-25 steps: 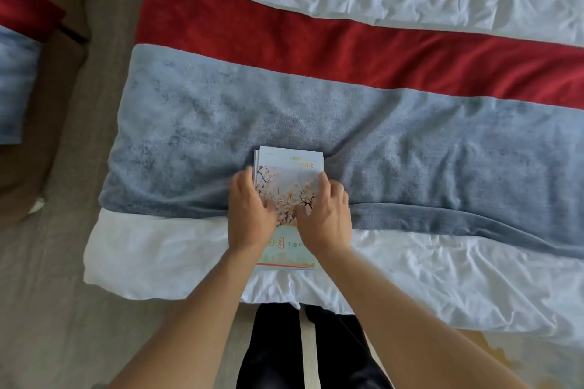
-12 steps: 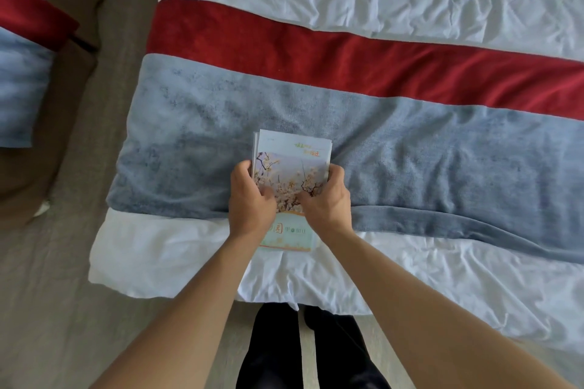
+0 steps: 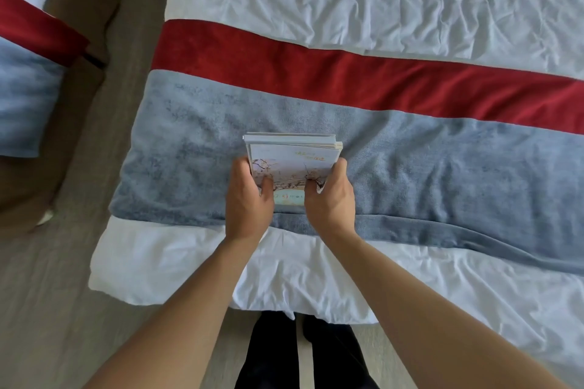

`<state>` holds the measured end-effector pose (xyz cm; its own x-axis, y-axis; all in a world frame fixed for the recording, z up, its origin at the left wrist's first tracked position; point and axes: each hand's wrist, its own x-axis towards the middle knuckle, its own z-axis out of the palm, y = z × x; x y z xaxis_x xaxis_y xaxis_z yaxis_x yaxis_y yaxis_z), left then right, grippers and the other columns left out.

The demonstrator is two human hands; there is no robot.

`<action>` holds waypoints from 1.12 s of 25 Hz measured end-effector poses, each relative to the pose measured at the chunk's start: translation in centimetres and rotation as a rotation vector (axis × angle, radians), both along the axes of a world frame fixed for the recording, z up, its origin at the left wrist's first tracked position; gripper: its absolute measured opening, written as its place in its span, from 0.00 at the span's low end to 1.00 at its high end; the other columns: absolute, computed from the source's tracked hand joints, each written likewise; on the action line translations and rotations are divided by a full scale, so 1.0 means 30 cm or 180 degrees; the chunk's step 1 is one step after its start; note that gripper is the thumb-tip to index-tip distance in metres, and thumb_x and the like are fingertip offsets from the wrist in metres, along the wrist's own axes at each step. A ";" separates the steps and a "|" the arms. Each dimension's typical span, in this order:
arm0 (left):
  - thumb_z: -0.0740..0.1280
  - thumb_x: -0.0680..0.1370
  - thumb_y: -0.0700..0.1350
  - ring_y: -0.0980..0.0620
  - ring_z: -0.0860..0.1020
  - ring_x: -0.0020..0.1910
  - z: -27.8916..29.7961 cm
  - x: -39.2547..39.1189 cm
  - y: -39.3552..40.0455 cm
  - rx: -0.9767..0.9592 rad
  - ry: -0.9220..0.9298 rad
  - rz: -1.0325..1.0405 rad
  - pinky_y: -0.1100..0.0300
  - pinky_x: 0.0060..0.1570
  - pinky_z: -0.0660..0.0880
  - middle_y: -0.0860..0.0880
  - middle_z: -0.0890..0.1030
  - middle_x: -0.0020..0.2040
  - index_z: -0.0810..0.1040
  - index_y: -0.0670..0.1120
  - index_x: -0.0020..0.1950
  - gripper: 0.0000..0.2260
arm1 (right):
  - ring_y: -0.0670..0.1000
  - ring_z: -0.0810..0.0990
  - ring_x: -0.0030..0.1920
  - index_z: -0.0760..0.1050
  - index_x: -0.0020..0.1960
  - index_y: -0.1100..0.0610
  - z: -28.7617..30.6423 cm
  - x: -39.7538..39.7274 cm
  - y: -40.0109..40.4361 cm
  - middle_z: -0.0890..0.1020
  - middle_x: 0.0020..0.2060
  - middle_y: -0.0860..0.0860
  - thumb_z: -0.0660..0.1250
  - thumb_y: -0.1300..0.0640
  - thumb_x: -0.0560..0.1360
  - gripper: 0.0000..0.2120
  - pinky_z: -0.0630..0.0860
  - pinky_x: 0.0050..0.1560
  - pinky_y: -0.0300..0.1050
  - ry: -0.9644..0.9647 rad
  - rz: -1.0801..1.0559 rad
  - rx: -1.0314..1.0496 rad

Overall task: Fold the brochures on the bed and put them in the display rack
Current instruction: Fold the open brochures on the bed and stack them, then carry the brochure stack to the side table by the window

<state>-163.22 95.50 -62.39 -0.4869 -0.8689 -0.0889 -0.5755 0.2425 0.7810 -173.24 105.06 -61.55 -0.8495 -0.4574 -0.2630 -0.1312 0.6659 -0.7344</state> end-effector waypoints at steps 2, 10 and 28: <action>0.68 0.78 0.38 0.44 0.75 0.44 0.003 -0.004 0.001 -0.0038 0.0038 0.0060 0.55 0.39 0.71 0.44 0.76 0.48 0.69 0.39 0.55 0.10 | 0.51 0.74 0.41 0.60 0.50 0.48 -0.005 0.007 0.002 0.75 0.42 0.44 0.65 0.62 0.74 0.16 0.65 0.36 0.46 0.0156 -0.0093 -0.0043; 0.65 0.80 0.40 0.42 0.77 0.43 0.007 -0.010 -0.029 0.0176 -0.0117 -0.0063 0.54 0.35 0.71 0.45 0.79 0.51 0.69 0.42 0.56 0.08 | 0.58 0.77 0.41 0.59 0.50 0.48 -0.020 -0.026 0.003 0.76 0.40 0.46 0.67 0.60 0.75 0.17 0.68 0.36 0.49 0.0235 0.0091 0.0116; 0.65 0.81 0.40 0.53 0.72 0.43 0.053 -0.033 -0.066 0.0098 -0.0633 -0.0659 0.60 0.43 0.70 0.47 0.72 0.50 0.60 0.56 0.80 0.29 | 0.53 0.76 0.41 0.47 0.79 0.35 0.084 -0.086 0.015 0.69 0.51 0.52 0.63 0.61 0.73 0.43 0.79 0.46 0.54 -0.0332 0.0807 0.0507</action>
<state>-164.21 93.53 -60.79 -0.6240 -0.7483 -0.2253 -0.6588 0.3487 0.6667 -175.83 105.52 -59.02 -0.6783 -0.5972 -0.4282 -0.2371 0.7294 -0.6417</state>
